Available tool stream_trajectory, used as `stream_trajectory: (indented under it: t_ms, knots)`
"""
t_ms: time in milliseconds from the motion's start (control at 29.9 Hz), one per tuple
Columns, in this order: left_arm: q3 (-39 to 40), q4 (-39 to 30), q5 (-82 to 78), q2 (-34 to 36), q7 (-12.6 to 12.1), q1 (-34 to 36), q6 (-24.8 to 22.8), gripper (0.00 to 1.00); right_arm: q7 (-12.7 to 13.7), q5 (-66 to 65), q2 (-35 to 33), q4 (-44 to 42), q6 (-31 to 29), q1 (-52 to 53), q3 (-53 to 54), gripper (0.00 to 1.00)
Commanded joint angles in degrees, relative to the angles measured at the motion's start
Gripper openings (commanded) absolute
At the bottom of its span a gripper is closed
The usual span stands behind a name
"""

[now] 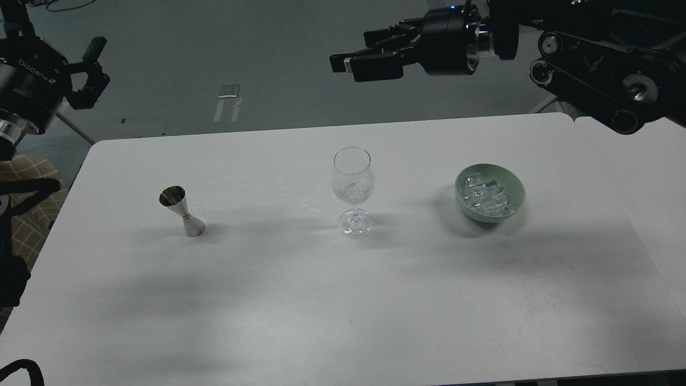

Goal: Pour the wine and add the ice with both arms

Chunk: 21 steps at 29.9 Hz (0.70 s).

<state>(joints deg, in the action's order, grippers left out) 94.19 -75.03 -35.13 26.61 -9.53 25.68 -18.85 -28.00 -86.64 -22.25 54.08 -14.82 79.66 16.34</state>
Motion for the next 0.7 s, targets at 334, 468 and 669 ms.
stream_trajectory:
  t_ms: [334, 468, 669]
  knots:
    - [-10.2, 17.8, -0.3, -2.0, -1.2, 11.3, -1.3, 0.98, 0.0, 31.7, 6.5, -12.6, 15.2, -9.1, 6.5, 1.0]
    - [-16.7, 24.0, -0.8, -0.9, -0.9, 15.4, -8.0, 0.98, 0.0, 40.0, 7.9, -14.1, 15.3, -12.1, 10.1, 0.96]
    - [-17.7, 26.4, -0.8, -2.9, -0.7, 18.5, -9.2, 0.98, 0.0, 50.6, 9.7, -14.4, 12.9, -17.6, 18.5, 0.97]
